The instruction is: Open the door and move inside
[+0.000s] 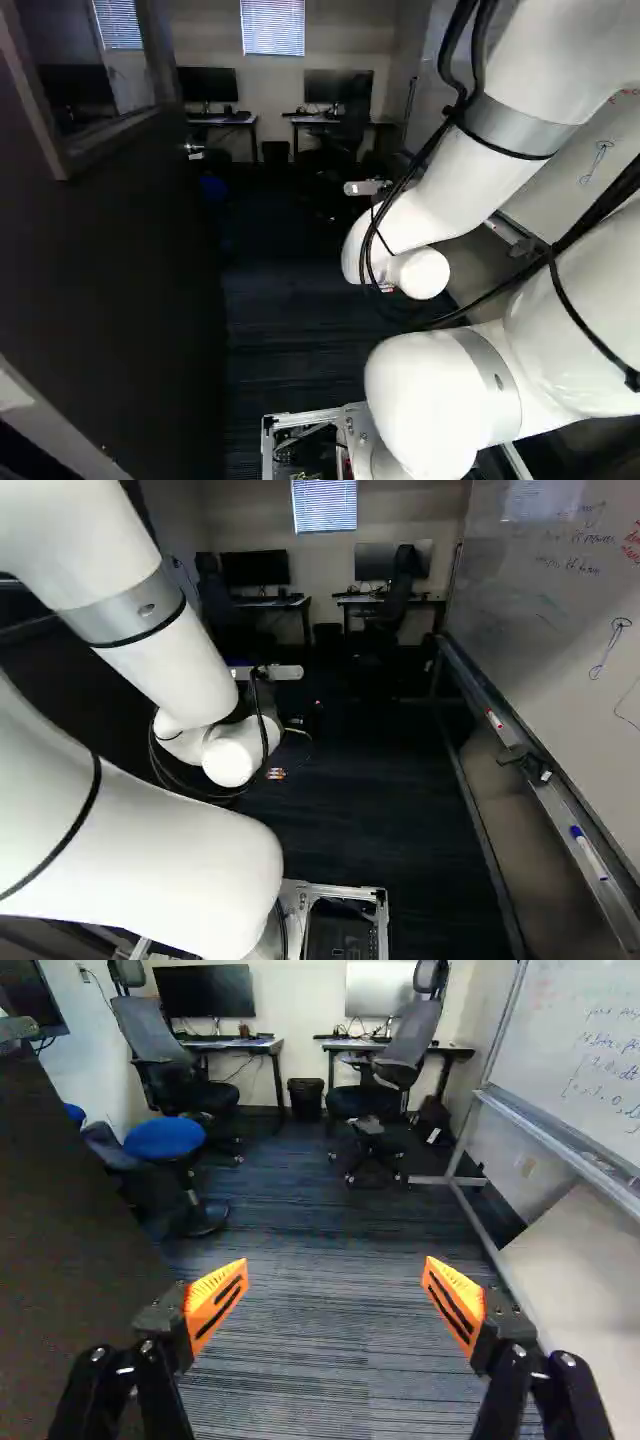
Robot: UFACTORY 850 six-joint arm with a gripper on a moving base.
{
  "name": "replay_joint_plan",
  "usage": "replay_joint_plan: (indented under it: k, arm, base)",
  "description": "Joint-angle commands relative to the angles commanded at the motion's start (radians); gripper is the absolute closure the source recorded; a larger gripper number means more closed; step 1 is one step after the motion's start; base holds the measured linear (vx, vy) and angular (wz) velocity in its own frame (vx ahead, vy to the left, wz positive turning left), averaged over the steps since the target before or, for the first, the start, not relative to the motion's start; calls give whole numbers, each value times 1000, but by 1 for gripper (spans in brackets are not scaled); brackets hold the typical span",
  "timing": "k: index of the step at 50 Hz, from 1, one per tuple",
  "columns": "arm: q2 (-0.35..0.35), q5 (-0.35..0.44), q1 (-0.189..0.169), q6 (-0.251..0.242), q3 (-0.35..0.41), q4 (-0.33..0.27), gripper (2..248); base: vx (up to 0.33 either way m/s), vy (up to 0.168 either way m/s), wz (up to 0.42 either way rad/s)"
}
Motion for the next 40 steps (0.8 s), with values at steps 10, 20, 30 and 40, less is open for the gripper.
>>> replay_joint_plan:
  k: [10,20,30,40]
  arm:
    - [0,0,0,0,0,0,3]
    - [0,0,0,0,0,0,3]
    - [0,0,0,0,0,0,3]
    - [0,0,0,0,0,0,3]
  base:
    - [167,4,3]
    - [169,4,6]
    - [172,5,5]
    - [180,9,3]
